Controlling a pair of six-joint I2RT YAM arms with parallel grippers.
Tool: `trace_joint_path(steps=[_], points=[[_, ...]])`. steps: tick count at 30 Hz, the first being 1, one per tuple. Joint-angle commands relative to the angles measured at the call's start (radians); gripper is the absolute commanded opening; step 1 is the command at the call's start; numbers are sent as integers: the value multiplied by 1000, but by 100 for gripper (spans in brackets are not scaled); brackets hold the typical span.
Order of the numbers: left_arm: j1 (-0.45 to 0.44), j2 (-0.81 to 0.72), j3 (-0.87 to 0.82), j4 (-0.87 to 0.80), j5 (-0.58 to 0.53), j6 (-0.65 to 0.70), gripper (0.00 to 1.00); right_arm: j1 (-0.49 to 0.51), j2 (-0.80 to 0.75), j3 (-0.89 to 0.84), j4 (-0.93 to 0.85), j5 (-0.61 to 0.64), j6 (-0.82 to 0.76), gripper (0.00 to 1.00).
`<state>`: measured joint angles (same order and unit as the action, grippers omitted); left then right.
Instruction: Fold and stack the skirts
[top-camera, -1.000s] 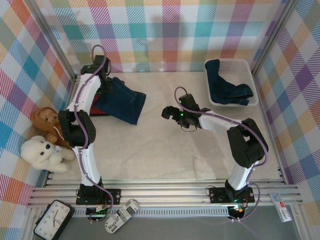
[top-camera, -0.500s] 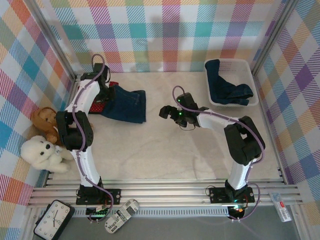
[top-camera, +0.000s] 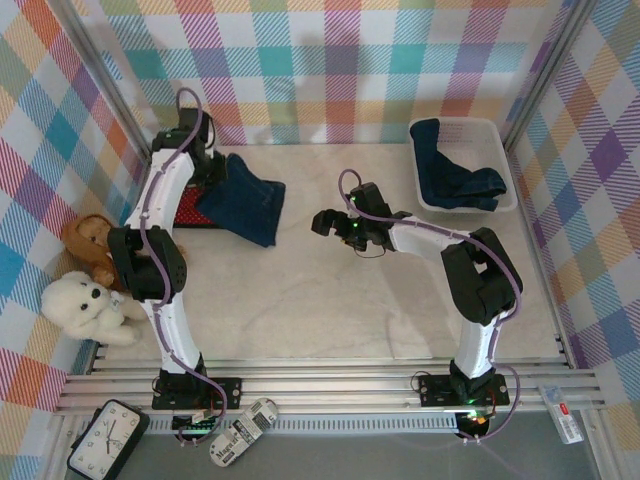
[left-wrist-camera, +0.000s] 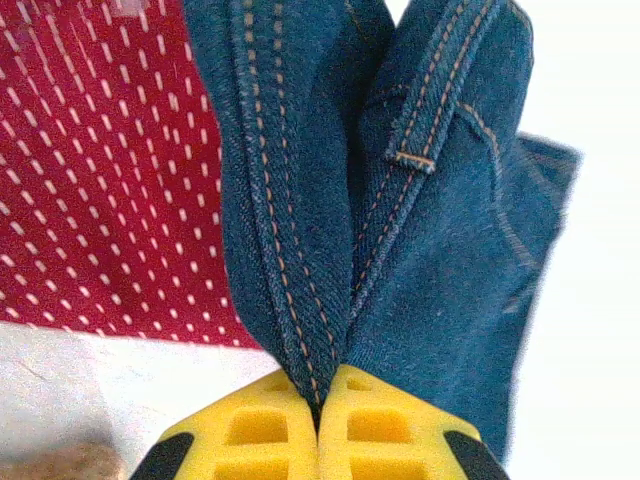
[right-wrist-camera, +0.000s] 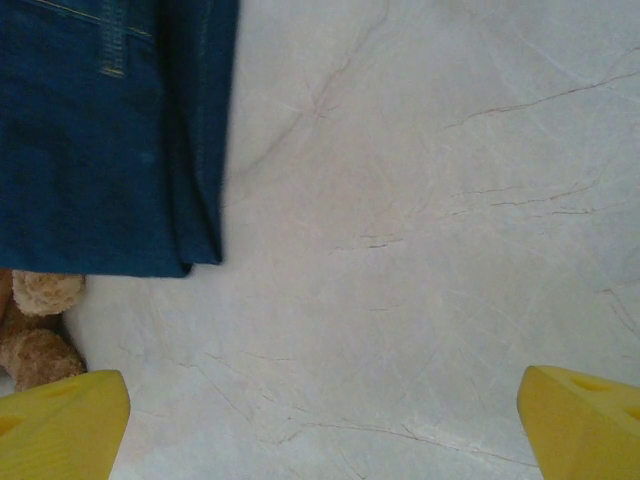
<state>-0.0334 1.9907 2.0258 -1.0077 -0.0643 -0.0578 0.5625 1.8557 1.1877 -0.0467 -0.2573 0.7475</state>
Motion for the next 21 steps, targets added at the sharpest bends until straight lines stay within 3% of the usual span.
trace_joint_path(steps=[1, 10, 20, 21], points=[[5, 22, 162, -57, -43, 58, 0, 4, 5, 27, -10, 16, -13, 99], [74, 136, 367, -131, 1, 136, 0, 4, -4, 17, -30, 30, -21, 99], [303, 200, 213, 47, 54, 128, 0, 4, -22, -8, -46, 37, -17, 99], [318, 215, 203, 61, 58, 104, 8, 4, -38, -25, -37, 43, -18, 99]])
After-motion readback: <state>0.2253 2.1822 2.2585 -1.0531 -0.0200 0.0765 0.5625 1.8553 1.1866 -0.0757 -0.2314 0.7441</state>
